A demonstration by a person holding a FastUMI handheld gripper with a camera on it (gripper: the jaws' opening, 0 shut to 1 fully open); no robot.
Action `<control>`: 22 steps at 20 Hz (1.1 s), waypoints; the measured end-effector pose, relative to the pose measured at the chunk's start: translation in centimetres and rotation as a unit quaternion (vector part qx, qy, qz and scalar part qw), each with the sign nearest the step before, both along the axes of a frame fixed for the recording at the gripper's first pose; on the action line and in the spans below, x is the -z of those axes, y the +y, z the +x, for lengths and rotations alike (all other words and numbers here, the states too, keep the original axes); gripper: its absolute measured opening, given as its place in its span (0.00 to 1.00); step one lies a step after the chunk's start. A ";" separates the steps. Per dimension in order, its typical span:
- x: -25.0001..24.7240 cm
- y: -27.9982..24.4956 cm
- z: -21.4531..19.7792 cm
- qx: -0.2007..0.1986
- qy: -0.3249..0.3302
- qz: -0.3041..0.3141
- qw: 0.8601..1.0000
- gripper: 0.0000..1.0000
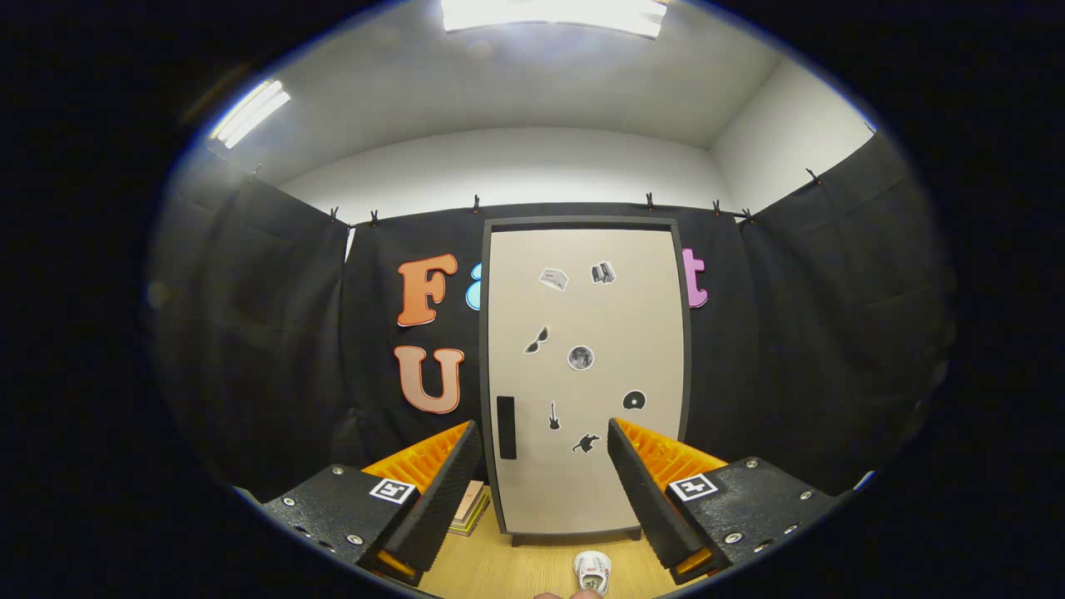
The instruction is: Open the shoe cabinet door, grab the shoes and put them into the shoe cabinet, then close the shoe cabinet door.
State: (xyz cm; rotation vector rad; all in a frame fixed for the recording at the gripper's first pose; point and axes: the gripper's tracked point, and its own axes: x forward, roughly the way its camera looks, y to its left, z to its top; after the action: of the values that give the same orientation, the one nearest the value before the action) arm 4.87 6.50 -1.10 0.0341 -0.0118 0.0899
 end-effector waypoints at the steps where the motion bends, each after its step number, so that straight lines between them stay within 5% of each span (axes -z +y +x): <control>1: 0.2 0.3 0.3 0.005 0.002 0.000 1.000 0.95; 13: 2.0 4.1 2.7 0.023 0.002 -0.022 0.999 0.95; 22: 6.7 7.0 10.9 0.014 0.011 -0.015 1.000 0.95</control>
State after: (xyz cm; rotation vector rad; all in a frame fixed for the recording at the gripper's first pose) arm 15.75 13.55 -7.82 0.0054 0.0120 0.0623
